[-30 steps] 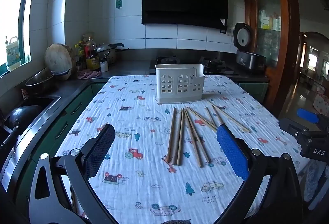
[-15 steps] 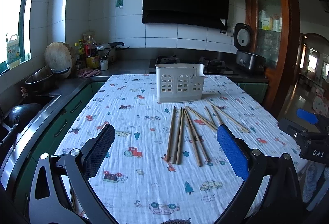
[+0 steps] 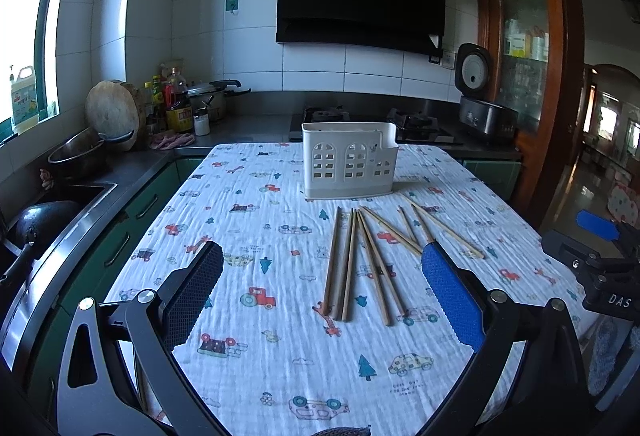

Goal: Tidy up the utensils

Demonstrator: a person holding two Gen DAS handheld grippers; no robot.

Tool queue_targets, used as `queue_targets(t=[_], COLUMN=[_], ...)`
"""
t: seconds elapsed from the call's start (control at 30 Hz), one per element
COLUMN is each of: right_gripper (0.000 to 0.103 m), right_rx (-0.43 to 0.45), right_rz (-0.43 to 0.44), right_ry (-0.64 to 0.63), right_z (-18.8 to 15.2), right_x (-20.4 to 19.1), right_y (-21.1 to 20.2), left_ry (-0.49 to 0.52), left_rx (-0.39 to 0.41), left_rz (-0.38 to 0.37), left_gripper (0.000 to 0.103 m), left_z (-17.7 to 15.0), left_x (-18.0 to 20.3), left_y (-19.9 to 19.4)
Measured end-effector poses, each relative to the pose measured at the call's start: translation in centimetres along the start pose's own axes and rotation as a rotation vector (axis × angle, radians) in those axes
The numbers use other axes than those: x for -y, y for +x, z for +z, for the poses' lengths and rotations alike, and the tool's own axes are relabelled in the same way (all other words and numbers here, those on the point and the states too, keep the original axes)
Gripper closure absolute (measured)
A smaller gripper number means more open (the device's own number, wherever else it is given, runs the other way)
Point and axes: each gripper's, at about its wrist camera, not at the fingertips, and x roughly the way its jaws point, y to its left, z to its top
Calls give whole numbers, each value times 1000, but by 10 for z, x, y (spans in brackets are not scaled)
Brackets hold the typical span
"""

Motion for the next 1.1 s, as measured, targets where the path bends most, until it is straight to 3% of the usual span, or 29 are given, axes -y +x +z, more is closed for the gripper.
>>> queue_targets(t=[1.1], right_gripper=[6], right_rx=[5], right_rz=[4], right_ry=[-10], right_z=[0], right_x=[-4], right_y=[0], left_ry=[-2], left_rx=[-13], left_rz=[-18], left_gripper=[5], left_z=[2], left_x=[3], left_y=[0])
